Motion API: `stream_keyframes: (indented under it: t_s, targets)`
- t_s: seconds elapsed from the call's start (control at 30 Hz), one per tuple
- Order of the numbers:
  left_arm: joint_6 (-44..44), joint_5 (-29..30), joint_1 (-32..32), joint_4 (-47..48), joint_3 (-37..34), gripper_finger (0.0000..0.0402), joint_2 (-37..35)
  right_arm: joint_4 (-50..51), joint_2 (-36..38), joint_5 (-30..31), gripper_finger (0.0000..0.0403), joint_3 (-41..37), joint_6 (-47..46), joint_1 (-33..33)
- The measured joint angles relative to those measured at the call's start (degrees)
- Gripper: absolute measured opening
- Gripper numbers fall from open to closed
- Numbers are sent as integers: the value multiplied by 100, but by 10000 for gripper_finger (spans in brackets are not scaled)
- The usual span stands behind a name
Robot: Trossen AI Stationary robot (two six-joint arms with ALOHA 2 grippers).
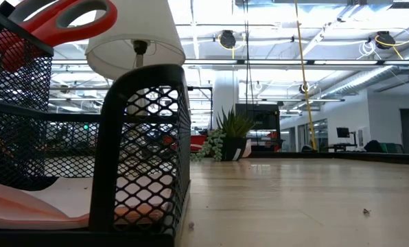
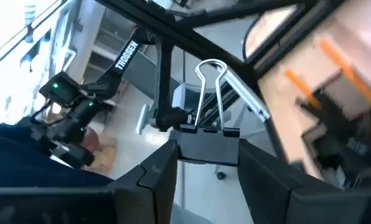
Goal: Pick and place office supplies into organizer
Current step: Put the black clip into the mesh desk organizer
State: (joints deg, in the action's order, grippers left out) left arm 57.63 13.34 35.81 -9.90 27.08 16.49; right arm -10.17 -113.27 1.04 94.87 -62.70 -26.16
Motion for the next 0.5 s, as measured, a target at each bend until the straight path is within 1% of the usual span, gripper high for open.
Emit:
stream_keyframes:
  t_s: [0.17,0.27,0.37,0.5]
  targets:
    - [-32,-178,0,297,1,152,0,39,-57,613,146,0,-511,-368]
    - [-6,-187,0,392,-1,152,-2,-1,-216,926,145,0,-933,-497]
    - [1,-190,0,415,-1,152,0,-152,-490,1110,143,0,-1386,-581]
    - [-11,-190,0,423,-1,152,0,-372,-988,1084,142,99,-1983,-624]
